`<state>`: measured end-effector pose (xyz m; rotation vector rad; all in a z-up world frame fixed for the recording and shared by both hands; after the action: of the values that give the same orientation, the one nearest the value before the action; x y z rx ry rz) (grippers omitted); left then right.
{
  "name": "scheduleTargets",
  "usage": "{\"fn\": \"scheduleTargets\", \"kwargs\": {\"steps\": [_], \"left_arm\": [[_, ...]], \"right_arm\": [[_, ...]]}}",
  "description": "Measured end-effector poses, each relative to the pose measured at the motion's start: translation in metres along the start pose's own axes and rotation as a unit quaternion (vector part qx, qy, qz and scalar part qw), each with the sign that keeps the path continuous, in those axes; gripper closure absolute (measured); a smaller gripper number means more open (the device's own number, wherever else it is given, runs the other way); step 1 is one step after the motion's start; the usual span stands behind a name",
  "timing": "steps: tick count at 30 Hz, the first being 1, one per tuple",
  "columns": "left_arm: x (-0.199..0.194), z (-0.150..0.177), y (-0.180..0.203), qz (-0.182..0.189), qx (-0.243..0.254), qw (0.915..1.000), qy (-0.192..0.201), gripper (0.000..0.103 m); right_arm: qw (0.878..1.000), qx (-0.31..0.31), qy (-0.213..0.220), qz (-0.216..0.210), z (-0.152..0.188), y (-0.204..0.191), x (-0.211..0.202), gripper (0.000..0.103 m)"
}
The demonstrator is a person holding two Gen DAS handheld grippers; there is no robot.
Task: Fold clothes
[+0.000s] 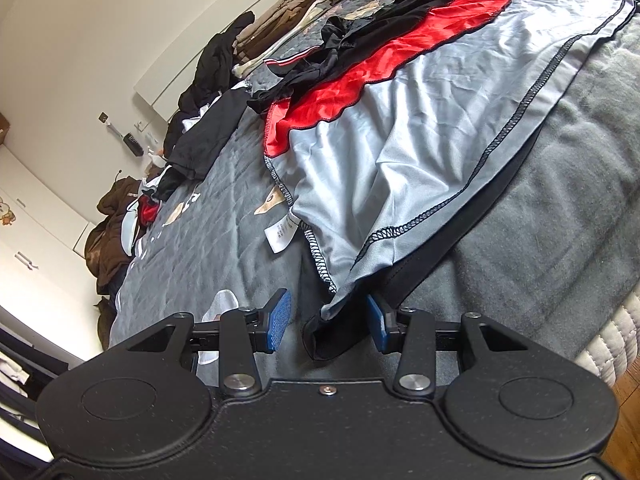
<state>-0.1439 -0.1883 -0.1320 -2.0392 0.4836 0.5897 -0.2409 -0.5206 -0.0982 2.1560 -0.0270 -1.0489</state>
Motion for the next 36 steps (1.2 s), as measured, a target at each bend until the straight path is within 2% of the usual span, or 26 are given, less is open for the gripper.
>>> {"fn": "scheduleTargets", "kwargs": {"steps": [6, 10, 11, 13, 18, 20, 22, 24, 36], "left_arm": [[0.000, 0.000, 0.000, 0.001, -0.002, 1.0000, -0.002, 0.061], [0.001, 0.000, 0.000, 0.002, -0.003, 1.0000, -0.003, 0.061], [0.001, 0.000, -0.001, 0.002, -0.003, 1.0000, -0.003, 0.061], [0.001, 0.000, -0.001, 0.003, -0.004, 1.0000, -0.003, 0.061], [0.001, -0.001, -0.001, 0.003, -0.005, 1.0000, -0.005, 0.061], [0.002, -0.001, -0.001, 0.004, -0.006, 1.0000, -0.005, 0.061], [0.002, -0.001, -0.002, 0.004, -0.007, 0.9999, -0.006, 0.061], [0.002, 0.000, -0.002, 0.004, -0.009, 0.9999, -0.007, 0.061], [-0.001, -0.001, -0.003, 0.012, -0.005, 0.9999, -0.004, 0.061]], "right_arm": [[0.999, -0.039, -0.023, 0.005, 0.005, -0.010, 0.019, 0.033], [0.999, -0.031, -0.020, 0.009, 0.005, -0.007, 0.025, 0.035], [0.999, -0.031, -0.017, 0.010, 0.005, -0.007, 0.025, 0.037], [0.999, -0.037, -0.016, 0.006, 0.004, -0.009, 0.027, 0.046], [0.998, -0.059, -0.014, 0.001, 0.000, -0.017, 0.036, 0.053], [0.998, -0.066, -0.009, -0.008, -0.001, -0.020, 0.039, 0.063], [0.997, -0.077, -0.002, -0.021, -0.002, -0.024, 0.039, 0.087], [0.996, -0.085, 0.001, -0.028, -0.001, -0.028, 0.039, 0.101], [0.994, -0.102, 0.023, -0.034, 0.010, -0.022, 0.009, 0.103]]}}
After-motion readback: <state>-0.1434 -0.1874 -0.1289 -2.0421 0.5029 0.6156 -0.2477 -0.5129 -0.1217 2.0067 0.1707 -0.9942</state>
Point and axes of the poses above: each gripper's, at about its wrist camera, not at the fingertips, and x roughly the way its jaws point, y to its right, z to its underside, the point moved 3 cm from there along x, roughly the way its jaws point, and after that the axes turned 7 degrees about x, right-handed, at the moved point
